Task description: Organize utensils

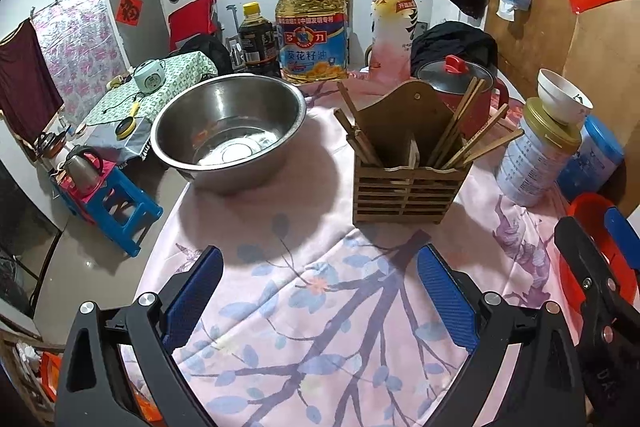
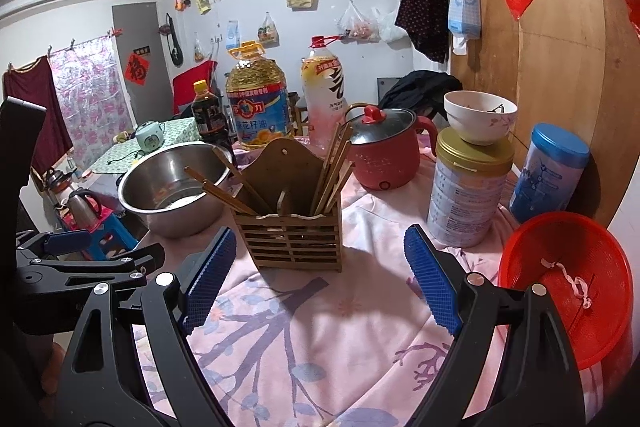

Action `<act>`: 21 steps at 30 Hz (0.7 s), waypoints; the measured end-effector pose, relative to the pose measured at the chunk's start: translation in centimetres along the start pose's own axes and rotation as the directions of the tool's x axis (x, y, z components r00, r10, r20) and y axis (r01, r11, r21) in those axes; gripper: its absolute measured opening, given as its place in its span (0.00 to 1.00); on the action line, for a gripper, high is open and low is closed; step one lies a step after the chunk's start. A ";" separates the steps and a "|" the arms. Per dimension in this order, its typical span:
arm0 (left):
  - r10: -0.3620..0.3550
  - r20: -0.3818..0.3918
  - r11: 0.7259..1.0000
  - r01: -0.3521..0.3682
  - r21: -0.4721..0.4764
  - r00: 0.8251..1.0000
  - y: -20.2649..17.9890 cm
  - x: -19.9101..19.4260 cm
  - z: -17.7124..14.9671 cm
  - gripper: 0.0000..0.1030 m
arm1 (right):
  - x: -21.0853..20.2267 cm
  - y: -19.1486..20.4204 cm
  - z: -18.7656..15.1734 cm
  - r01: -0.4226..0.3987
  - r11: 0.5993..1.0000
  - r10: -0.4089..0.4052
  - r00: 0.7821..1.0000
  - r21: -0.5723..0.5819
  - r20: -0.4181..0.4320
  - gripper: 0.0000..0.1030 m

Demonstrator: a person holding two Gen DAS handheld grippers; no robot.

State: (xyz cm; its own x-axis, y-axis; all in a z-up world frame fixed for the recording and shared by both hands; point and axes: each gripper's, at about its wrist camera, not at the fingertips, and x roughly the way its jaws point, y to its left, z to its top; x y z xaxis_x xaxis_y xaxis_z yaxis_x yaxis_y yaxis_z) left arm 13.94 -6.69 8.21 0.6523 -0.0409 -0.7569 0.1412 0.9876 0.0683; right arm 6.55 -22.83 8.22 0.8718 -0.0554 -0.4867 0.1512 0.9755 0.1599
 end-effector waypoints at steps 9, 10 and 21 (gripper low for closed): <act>-0.037 -0.021 0.999 0.037 0.004 0.999 -0.1 0.7 0.2 0.93 | 0.3 -0.3 -0.1 0.008 1.000 -0.008 1.000 0.009 -0.002 0.81; -0.035 -0.022 0.999 0.036 0.005 0.999 -0.1 0.7 0.2 0.93 | 0.4 -0.4 -0.1 0.009 1.000 -0.009 1.000 0.011 -0.003 0.81; -0.025 -0.013 1.000 0.025 0.000 1.000 0.0 0.9 0.3 0.93 | 0.5 -0.6 -0.3 0.013 1.000 -0.013 1.000 0.018 -0.004 0.81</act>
State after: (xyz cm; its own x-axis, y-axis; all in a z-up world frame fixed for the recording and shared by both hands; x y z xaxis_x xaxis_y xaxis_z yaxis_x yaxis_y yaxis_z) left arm 14.73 -6.81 7.69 0.6390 -0.0636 -0.7666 0.1575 0.9863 0.0495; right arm 6.73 -23.34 7.61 0.8679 -0.0672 -0.4922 0.1709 0.9707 0.1687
